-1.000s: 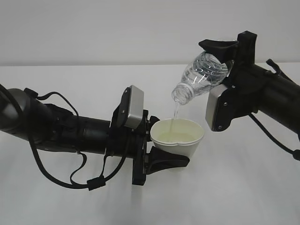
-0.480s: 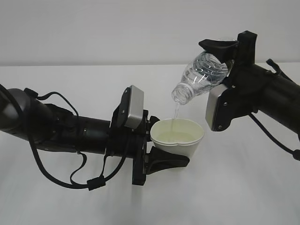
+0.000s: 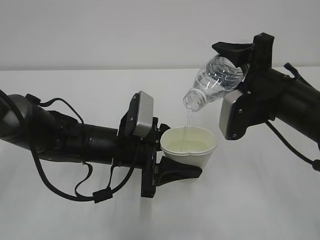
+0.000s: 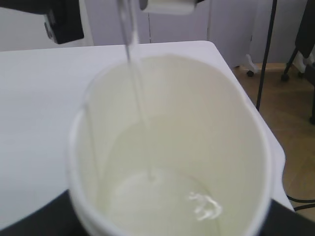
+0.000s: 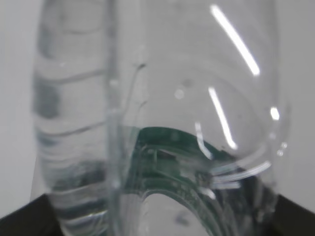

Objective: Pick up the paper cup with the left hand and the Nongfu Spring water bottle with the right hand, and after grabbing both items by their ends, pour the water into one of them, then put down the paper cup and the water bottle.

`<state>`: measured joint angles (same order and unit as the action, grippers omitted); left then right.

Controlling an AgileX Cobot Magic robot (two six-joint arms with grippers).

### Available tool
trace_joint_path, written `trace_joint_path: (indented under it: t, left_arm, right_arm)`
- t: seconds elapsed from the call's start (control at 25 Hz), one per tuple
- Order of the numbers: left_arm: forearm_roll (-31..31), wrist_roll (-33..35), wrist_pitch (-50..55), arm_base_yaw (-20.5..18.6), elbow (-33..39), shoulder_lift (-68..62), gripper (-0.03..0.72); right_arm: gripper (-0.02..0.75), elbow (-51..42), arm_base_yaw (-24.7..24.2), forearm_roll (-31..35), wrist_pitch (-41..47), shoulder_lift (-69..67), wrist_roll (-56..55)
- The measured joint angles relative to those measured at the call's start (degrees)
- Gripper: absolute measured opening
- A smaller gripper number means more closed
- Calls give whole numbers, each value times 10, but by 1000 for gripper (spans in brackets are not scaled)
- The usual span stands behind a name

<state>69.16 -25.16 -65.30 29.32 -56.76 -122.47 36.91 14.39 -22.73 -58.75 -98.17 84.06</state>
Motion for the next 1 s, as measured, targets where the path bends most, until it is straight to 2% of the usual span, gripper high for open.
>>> trace_joint_path:
  t: [1.0]
  left_arm:
    - [-1,0,0,0,0,0,410]
  right_arm:
    - [493,0,0,0,-1,0,0]
